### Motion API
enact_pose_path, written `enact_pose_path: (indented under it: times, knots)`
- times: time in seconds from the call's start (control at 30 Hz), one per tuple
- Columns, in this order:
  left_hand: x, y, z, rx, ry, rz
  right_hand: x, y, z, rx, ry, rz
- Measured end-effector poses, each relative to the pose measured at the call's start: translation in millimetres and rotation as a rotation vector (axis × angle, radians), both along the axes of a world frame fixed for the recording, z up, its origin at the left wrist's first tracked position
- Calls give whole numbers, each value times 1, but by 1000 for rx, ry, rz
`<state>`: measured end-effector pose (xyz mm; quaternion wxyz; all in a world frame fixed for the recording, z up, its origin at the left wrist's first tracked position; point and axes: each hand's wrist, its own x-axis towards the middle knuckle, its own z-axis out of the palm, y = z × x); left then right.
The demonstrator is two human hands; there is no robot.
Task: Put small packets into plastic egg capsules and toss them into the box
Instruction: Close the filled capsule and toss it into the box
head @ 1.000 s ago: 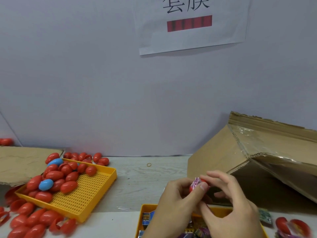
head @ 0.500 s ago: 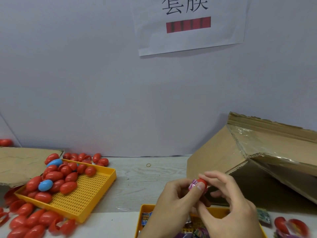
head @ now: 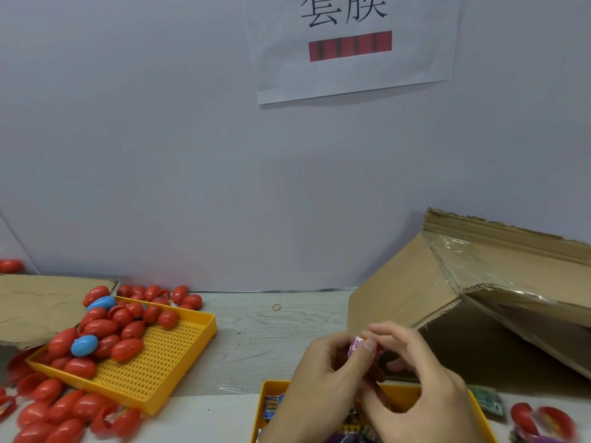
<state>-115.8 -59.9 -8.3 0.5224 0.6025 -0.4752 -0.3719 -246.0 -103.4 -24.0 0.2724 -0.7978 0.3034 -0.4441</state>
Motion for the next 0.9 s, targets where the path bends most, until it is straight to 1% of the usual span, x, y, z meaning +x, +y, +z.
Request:
enact_pose_path:
  times: [0.07,0.1,0.2,0.3,0.37,0.5,0.57,0.63,0.73,0.9]
  knots:
    - [0,-1,0,-19,-51,40,2,1,0,9,10,15]
    - [0,-2,0,-25,-45,43,2,1,-1,2,13,14]
    - [0,-2,0,-17,39,13,2,1,-2,-3,6,-1]
    - [-1,-3,0,5,122,31,2,0,-2,30,-11,16]
    - [-2,-5,1,3,291,88,3,-1,-1,51,-24,36]
    - [0,-7,6,9,655,273,4,-2,-1,91,-47,34]
    - [1,-5,11,-25,841,299,4,-2,-2,85,-55,33]
    - [2,-2,15,-54,958,288,4,-3,-4,96,-66,31]
    - [3,1,16,-76,1009,287,5,-5,-5,98,-72,28]
    - [1,0,15,-75,981,317,4,-5,-6,112,-80,29]
